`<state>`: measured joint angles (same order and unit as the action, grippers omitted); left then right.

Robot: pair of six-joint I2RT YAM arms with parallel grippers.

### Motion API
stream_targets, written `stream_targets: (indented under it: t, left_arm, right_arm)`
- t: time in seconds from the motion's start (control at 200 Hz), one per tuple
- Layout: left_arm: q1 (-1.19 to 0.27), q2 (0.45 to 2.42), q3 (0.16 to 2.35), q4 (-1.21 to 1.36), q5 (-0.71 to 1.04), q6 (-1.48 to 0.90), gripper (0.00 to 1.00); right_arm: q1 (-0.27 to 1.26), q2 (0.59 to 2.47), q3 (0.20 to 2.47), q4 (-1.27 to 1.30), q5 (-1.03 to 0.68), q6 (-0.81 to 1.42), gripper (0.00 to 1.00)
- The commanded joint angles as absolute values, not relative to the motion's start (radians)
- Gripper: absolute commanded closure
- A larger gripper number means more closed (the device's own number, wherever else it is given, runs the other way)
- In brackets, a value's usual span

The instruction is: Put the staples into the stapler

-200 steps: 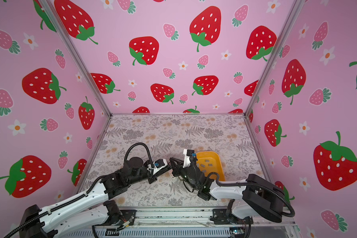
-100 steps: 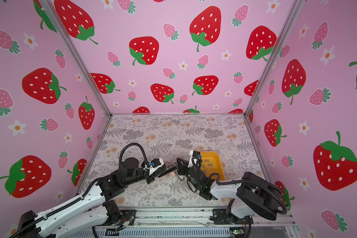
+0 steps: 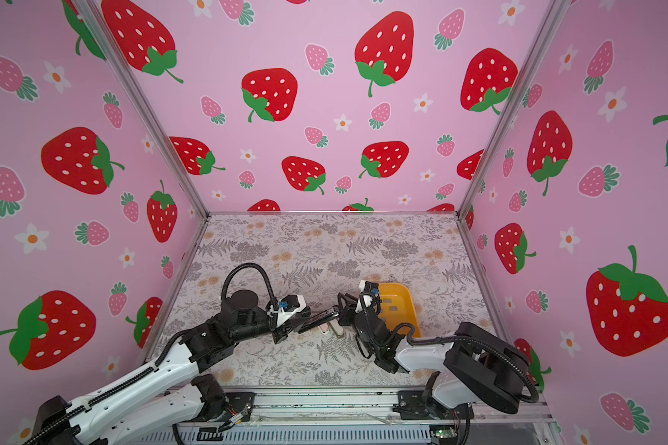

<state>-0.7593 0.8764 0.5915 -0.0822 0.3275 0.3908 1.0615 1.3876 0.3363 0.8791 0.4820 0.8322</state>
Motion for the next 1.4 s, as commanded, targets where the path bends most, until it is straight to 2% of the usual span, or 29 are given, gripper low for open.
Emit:
stream_targets:
  t: [0.0, 0.245, 0.365, 0.41, 0.47, 0.545, 0.65, 0.92, 1.391]
  left_arm:
    - [-0.764, 0.906, 0.729, -0.134, 0.442, 0.521, 1.00]
    - [-0.765, 0.952, 0.787, -0.300, 0.548, 0.734, 1.00]
    - [-0.767, 0.954, 0.783, -0.339, 0.566, 0.799, 1.00]
    - [-0.767, 0.952, 0.781, -0.363, 0.587, 0.830, 1.00]
    - [-0.767, 0.947, 0.768, -0.363, 0.603, 0.851, 1.00]
    - [-0.767, 0.936, 0.748, -0.353, 0.616, 0.869, 1.00]
    - [-0.767, 0.931, 0.741, -0.356, 0.641, 0.887, 1.00]
    - [-0.778, 0.944, 0.743, -0.379, 0.668, 0.929, 1.00]
    - [-0.793, 0.948, 0.746, -0.382, 0.662, 0.948, 1.00]
  right_arm:
    - [1.052, 1.343, 0.357, 0.788, 0.496, 0.684, 0.62]
    - [1.052, 1.176, 0.340, 0.756, 0.475, 0.497, 0.51]
    - [1.052, 1.065, 0.301, 0.786, 0.436, 0.313, 0.51]
    - [1.052, 1.021, 0.285, 0.793, 0.434, 0.248, 0.56]
    - [1.052, 0.959, 0.266, 0.792, 0.356, 0.132, 0.62]
    - [1.053, 0.879, 0.265, 0.746, 0.209, 0.050, 0.62]
    - [1.052, 0.806, 0.276, 0.683, -0.026, -0.024, 0.51]
    - [1.055, 0.862, 0.356, 0.567, -0.201, -0.072, 0.49]
    - [1.102, 1.011, 0.443, 0.534, -0.272, -0.063, 0.52]
